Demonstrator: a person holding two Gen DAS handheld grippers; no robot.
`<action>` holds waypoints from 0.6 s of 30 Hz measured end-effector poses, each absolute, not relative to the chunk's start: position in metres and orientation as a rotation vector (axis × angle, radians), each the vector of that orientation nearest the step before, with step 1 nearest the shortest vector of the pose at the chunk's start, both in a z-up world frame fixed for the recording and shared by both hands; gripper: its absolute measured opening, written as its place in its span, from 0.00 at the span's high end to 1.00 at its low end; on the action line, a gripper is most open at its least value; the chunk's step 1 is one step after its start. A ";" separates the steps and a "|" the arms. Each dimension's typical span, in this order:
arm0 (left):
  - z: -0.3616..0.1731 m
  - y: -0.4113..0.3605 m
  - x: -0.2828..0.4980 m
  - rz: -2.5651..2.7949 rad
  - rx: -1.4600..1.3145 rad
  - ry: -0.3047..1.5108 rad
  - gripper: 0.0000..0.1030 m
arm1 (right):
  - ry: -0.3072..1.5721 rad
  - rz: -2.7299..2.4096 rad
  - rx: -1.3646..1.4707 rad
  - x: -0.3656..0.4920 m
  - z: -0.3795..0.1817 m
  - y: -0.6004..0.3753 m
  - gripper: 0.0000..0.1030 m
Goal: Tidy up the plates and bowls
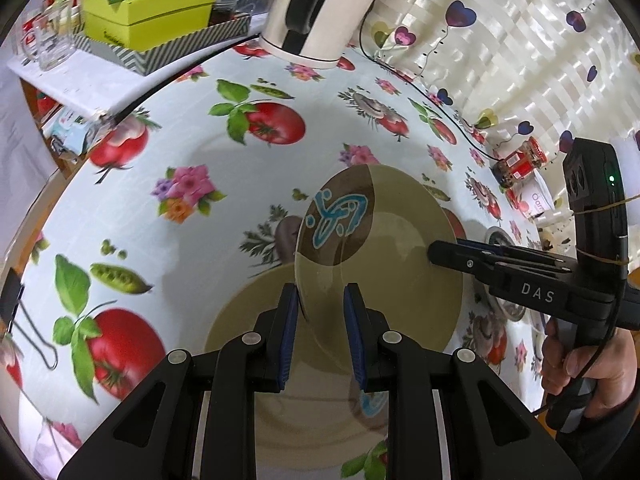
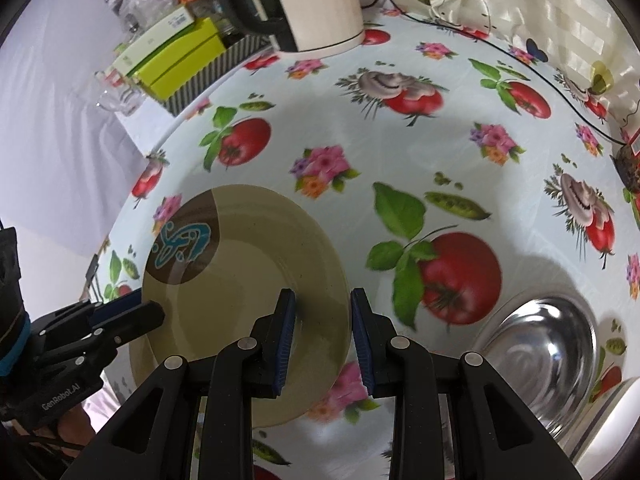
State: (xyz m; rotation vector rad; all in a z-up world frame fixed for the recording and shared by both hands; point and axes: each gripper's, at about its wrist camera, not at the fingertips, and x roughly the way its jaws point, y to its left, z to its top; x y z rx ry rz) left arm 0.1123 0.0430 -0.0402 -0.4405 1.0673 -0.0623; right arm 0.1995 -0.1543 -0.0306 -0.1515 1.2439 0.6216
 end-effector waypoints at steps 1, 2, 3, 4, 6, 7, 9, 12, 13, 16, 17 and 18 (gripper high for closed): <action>-0.041 0.045 0.109 -0.059 -0.441 1.068 0.76 | 1.246 0.624 -0.151 0.196 -0.031 -0.153 0.73; -0.041 0.046 0.106 -0.056 -0.442 1.068 0.76 | 1.248 0.626 -0.151 0.193 -0.032 -0.151 0.73; -0.041 0.048 0.102 -0.053 -0.442 1.069 0.76 | 1.250 0.628 -0.153 0.190 -0.033 -0.150 0.73; -0.042 0.049 0.100 -0.051 -0.441 1.069 0.76 | 1.252 0.631 -0.155 0.187 -0.033 -0.148 0.73; -0.043 0.051 0.094 -0.046 -0.442 1.072 0.76 | 1.255 0.634 -0.159 0.180 -0.035 -0.146 0.73; -0.043 0.053 0.092 -0.044 -0.442 1.074 0.76 | 1.258 0.636 -0.162 0.177 -0.035 -0.144 0.73; -0.044 0.055 0.086 -0.040 -0.443 1.075 0.76 | 1.260 0.638 -0.167 0.171 -0.036 -0.142 0.73; -0.045 0.057 0.080 -0.034 -0.444 1.076 0.76 | 1.265 0.641 -0.171 0.163 -0.039 -0.139 0.73; -0.045 0.058 0.078 -0.033 -0.444 1.076 0.76 | 1.266 0.641 -0.171 0.161 -0.039 -0.138 0.73; -0.046 0.061 0.072 -0.029 -0.444 1.078 0.76 | 1.270 0.645 -0.174 0.154 -0.041 -0.136 0.73; -0.046 0.061 0.071 -0.027 -0.444 1.079 0.76 | 1.272 0.645 -0.175 0.153 -0.042 -0.135 0.73; -0.046 0.062 0.069 -0.026 -0.445 1.080 0.76 | 1.274 0.646 -0.177 0.151 -0.043 -0.134 0.73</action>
